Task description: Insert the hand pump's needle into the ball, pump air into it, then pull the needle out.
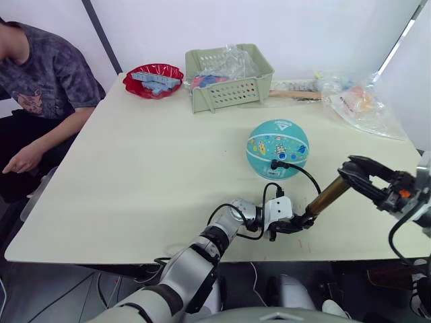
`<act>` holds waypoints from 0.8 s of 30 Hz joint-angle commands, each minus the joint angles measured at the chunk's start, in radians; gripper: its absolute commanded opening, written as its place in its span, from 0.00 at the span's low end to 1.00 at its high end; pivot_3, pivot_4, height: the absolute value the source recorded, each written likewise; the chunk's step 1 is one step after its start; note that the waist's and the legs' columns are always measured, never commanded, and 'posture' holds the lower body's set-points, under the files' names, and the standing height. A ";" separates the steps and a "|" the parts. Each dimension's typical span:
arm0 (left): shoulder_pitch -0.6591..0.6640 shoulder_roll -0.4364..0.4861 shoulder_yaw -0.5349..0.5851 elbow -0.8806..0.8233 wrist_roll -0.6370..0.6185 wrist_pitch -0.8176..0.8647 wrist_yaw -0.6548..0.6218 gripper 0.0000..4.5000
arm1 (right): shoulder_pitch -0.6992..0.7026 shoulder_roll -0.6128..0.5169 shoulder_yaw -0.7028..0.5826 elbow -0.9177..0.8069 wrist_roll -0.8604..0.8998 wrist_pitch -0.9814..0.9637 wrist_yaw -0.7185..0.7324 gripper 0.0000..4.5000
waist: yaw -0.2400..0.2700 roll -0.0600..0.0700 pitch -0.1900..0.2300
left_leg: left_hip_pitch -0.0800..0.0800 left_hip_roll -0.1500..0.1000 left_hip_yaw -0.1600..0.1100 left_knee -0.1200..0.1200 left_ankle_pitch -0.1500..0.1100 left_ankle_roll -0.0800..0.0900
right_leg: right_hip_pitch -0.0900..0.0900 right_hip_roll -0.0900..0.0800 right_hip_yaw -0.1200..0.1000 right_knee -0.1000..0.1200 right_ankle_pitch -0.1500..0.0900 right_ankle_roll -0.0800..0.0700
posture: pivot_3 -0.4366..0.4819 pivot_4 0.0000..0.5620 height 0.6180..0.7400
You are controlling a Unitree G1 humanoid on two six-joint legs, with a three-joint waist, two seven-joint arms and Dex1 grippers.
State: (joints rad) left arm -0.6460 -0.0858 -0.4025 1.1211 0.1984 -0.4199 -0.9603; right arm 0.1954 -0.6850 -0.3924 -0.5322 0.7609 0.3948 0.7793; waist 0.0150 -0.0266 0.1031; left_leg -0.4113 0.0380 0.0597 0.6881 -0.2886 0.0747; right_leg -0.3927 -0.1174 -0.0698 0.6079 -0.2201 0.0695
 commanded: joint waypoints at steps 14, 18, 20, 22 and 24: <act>0.046 0.036 -0.034 0.110 0.063 0.062 0.005 0.25 | 0.028 0.037 0.056 -0.022 -0.049 -0.009 -0.009 0.35 | 0.001 0.006 0.000 | 0.000 0.000 0.000 0.000 0.000 0.000 | 0.000 0.000 0.000 0.000 0.000 0.000 | 0.48 0.27 0.98; 0.046 0.039 -0.034 0.112 0.063 0.061 0.002 0.25 | -0.016 -0.018 -0.055 -0.069 0.081 0.058 -0.024 0.35 | 0.003 0.011 0.005 | -0.002 0.000 0.000 0.000 0.000 0.000 | -0.002 -0.001 0.000 0.000 0.000 0.000 | 0.48 0.27 0.98; 0.045 0.039 -0.035 0.112 0.063 0.061 0.000 0.25 | -0.033 -0.045 -0.092 -0.081 0.123 0.087 -0.031 0.35 | 0.003 0.012 0.007 | -0.002 -0.001 0.000 0.000 0.000 0.000 | -0.002 -0.001 0.000 0.000 0.000 0.000 | 0.48 0.27 0.98; 0.045 0.039 -0.036 0.112 0.063 0.060 -0.001 0.25 | -0.057 -0.082 -0.135 -0.091 0.168 0.119 -0.040 0.35 | 0.004 0.012 0.009 | -0.002 -0.001 0.000 0.000 0.000 0.000 | -0.002 -0.001 0.000 -0.001 0.000 0.000 | 0.48 0.27 0.98; 0.044 0.038 -0.036 0.113 0.063 0.060 -0.002 0.25 | -0.081 -0.118 -0.174 -0.096 0.209 0.148 -0.048 0.35 | 0.004 0.012 0.010 | -0.002 -0.001 0.000 0.000 0.000 0.000 | -0.002 -0.001 0.000 0.000 0.000 0.000 | 0.48 0.27 0.98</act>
State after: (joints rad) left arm -0.6575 -0.0955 -0.4013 1.1210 0.1933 -0.4201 -0.9672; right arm 0.1550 -0.7754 -0.4807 -0.5765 0.8833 0.5388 0.7365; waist 0.0187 -0.0141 0.1132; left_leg -0.4135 0.0370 0.0599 0.6880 -0.2886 0.0747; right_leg -0.3945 -0.1185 -0.0701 0.6075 -0.2200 0.0695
